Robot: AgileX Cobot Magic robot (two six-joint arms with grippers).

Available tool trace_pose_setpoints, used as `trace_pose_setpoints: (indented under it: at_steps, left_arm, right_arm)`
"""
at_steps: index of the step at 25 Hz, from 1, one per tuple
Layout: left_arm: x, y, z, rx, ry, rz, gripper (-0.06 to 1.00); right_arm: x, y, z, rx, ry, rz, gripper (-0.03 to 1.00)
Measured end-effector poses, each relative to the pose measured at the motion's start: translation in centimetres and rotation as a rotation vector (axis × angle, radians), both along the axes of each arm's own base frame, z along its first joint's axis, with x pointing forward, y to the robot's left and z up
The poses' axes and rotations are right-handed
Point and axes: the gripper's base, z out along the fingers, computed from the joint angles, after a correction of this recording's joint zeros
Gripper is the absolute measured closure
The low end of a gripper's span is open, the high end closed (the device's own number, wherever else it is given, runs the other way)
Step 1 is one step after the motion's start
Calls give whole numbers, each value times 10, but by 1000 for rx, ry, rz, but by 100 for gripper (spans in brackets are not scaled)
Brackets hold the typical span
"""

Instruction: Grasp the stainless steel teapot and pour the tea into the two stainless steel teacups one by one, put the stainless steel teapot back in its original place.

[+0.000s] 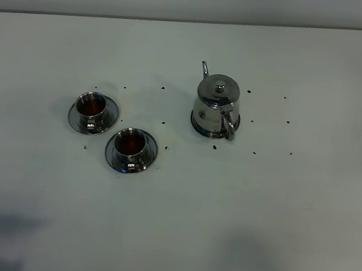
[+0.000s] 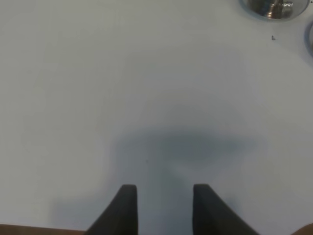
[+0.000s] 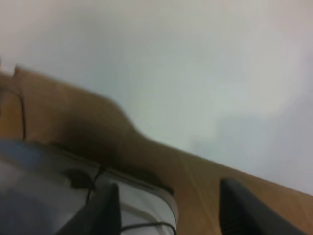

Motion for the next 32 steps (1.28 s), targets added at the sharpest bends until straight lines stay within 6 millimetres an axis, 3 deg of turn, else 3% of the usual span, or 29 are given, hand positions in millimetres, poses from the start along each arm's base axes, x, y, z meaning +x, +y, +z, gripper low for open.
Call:
trace_pose_setpoints:
  at_steps: [6,13,21,32]
  left_arm:
    - [0,0,0,0,0,0,62]
    - [0,0,0,-1,0,1,62]
    - [0,0,0,-1,0,1,62]
    - [0,0,0,-1,0,1,62]
  right_arm:
    - [-5,-23,7,42,-99,-284,53]
    - [-31,-37,16,86,-296,-508,56]
    - [-52,-38,19,119,-432,-537,62]
    - [-67,-37,19,149,-524,-533,71]
